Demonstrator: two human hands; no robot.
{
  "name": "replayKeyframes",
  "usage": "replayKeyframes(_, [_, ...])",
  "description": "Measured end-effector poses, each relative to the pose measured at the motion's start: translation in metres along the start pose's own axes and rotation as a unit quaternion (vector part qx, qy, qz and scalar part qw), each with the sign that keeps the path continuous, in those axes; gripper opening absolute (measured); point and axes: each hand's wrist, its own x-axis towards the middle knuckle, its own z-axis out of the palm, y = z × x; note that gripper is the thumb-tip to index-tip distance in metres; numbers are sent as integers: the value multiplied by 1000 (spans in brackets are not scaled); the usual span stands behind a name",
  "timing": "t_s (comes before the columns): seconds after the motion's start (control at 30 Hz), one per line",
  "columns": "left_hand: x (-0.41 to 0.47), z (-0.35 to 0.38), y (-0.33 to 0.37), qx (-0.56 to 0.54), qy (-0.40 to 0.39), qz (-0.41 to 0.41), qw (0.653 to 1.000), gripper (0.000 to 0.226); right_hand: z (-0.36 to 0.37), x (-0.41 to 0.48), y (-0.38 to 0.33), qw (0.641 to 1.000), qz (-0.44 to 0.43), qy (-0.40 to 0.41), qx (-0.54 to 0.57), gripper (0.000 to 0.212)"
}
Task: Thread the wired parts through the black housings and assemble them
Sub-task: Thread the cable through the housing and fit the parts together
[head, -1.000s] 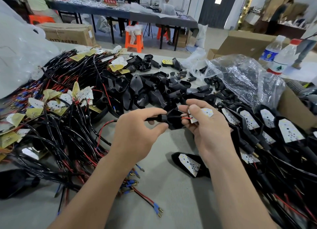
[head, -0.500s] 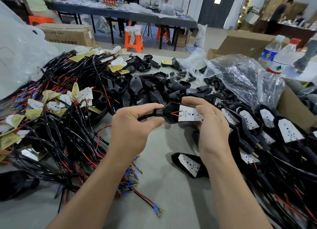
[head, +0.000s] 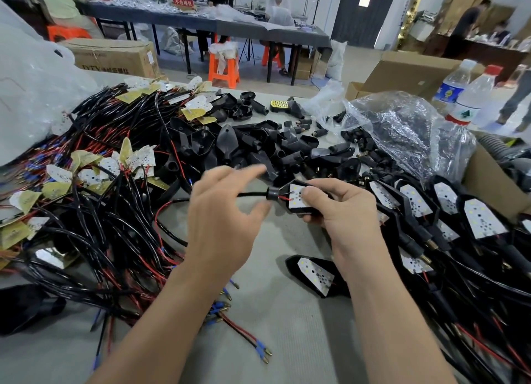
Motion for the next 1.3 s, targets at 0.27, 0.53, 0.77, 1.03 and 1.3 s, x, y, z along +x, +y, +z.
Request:
replayKeyframes(0.27, [16,-3,-5,-276,-63,-257,924,34,9,-5,-3,987,97,57,113,13])
replayKeyframes(0.53, [19,-11,-3,-374,-168,-235,881,33,12,-24,-6,924,136,-346,-85,20])
replayKeyframes(0.77, [12,-5,2,-288,-300,-179,892,34,7,-25,-7,900,169,-378,-137,27])
replayKeyframes(1.03, [7,-7,7,-292,-524,-151,786,26,9,-4,2,963,167,-191,96,27])
replayKeyframes(1.3, [-4,3,12,-295,-620,-152,711,26,11,12,1,953,164,-3,253,18])
